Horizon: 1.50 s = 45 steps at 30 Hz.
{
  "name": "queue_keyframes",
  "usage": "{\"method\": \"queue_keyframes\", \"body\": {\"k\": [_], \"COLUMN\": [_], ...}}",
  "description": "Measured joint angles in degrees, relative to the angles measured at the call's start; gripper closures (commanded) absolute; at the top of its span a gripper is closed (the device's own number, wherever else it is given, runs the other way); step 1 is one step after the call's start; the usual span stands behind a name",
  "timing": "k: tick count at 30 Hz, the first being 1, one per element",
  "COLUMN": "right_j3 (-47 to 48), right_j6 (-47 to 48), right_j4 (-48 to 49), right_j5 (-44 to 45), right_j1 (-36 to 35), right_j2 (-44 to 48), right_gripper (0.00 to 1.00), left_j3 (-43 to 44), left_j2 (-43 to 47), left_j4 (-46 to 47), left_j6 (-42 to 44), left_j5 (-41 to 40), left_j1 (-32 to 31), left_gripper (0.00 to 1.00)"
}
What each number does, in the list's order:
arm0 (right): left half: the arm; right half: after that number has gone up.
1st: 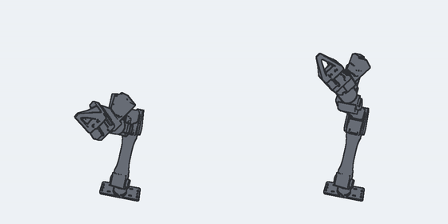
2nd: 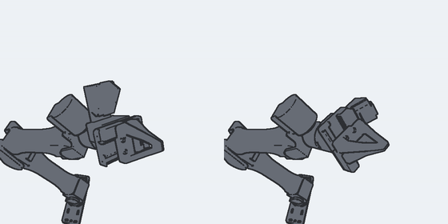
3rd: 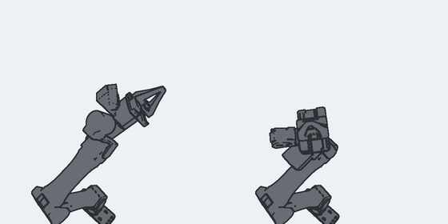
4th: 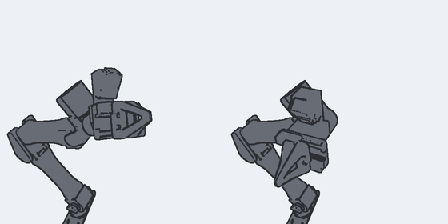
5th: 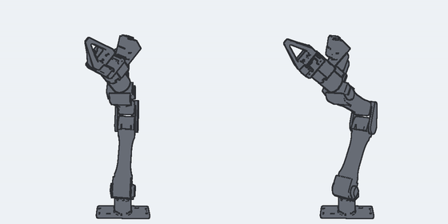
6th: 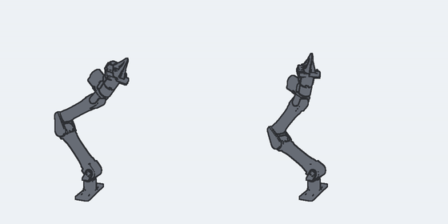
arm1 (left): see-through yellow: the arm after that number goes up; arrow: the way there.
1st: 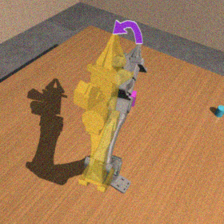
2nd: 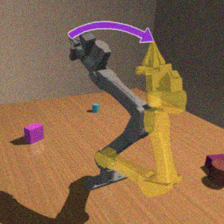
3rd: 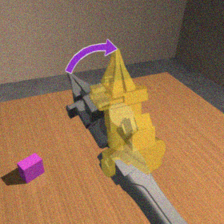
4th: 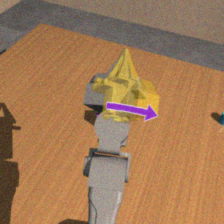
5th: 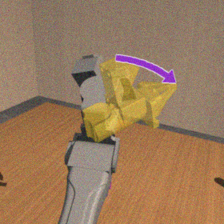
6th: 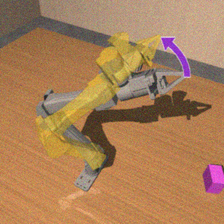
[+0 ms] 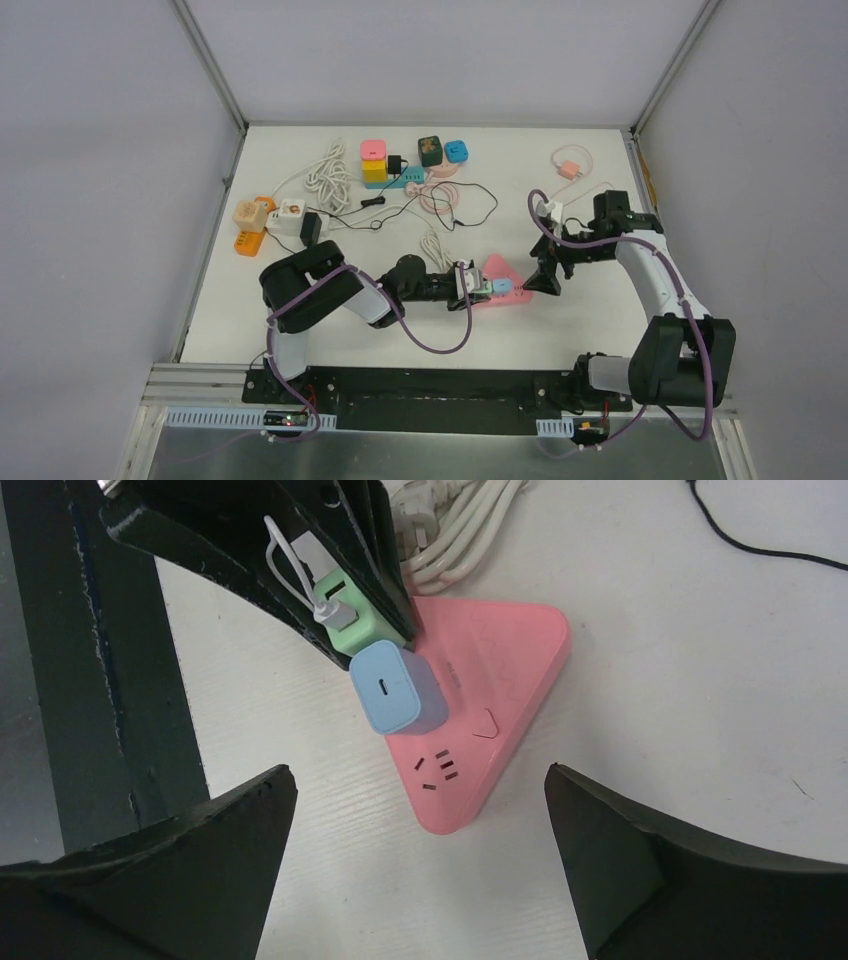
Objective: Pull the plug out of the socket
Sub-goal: Remove the plug from the socket.
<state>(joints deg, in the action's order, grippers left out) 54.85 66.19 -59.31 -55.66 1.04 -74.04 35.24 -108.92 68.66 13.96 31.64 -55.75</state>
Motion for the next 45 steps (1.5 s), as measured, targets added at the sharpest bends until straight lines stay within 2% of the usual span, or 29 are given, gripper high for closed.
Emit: {"method": "queue_keyframes", "body": {"k": [7, 15, 26, 39, 45], "right_j3": [-4.2, -7.9, -10.7, -11.9, -11.9], "right_j6": [4.2, 9.2, 11.7, 13.5, 13.5], "right_j4": [2.1, 7.0, 14.2, 17.1, 17.7], "right_j5": [1.0, 3.6, 8.3, 13.6, 14.8], "right_j1": [-4.3, -10.2, -15.8, -19.9, -20.9], "right_j2": [0.8, 1.0, 1.0, 1.0, 1.0], "right_gripper": [0.02, 0.11, 0.33, 0.51, 0.66], "left_j3": [0.3, 0.7, 1.6, 3.1, 3.6], "left_j2": [-0.5, -0.9, -1.4, -2.3, -2.6], "left_j4": [0.5, 0.9, 0.7, 0.4, 0.3], "left_j6": [0.0, -0.1, -2.7, -10.1, -11.5], "left_j5": [0.4, 1.0, 3.3, 7.1, 8.1], "left_j1": [0.0, 0.0, 1.0, 3.0, 3.4], "left_gripper": [1.00, 1.00, 1.00, 1.00, 1.00]}}
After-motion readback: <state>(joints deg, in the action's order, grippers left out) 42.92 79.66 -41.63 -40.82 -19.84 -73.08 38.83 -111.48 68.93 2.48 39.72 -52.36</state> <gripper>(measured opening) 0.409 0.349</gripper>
